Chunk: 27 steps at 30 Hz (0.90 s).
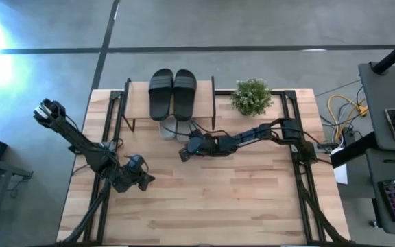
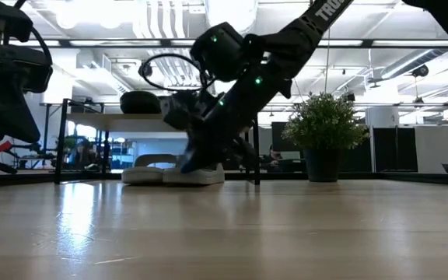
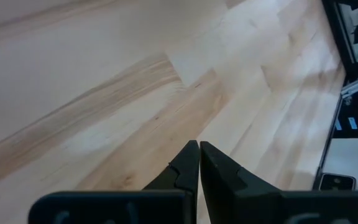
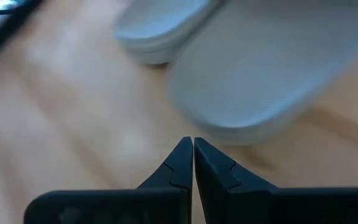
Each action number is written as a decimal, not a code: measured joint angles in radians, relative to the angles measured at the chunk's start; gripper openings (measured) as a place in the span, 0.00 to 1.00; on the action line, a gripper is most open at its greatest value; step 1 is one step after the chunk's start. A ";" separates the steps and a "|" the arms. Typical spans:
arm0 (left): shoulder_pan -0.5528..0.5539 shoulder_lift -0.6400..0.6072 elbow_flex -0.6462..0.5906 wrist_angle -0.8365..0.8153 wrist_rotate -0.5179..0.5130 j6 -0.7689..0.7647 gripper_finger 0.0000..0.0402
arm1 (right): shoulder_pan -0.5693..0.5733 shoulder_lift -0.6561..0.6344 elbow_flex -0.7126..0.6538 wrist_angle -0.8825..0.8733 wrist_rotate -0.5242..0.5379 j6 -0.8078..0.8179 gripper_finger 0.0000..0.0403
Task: Pick and place slides into the shelf
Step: Adjust the pair of grey slippers, then return to Home Position
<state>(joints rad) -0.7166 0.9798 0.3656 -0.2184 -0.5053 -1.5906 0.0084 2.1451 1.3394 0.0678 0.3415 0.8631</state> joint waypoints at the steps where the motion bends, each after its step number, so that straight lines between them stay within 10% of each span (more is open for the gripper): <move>1: 0.000 0.000 0.000 -0.001 0.000 0.000 0.00 | -0.001 -0.002 -0.001 -0.025 0.025 0.002 0.02; 27: 0.001 0.000 -0.006 0.024 -0.007 0.004 0.00 | -0.041 -0.032 0.014 -0.101 0.097 -0.052 0.02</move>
<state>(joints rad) -0.7155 0.9794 0.3595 -0.1943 -0.5121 -1.5864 -0.0326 2.1126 1.3537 -0.0331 0.4389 0.8108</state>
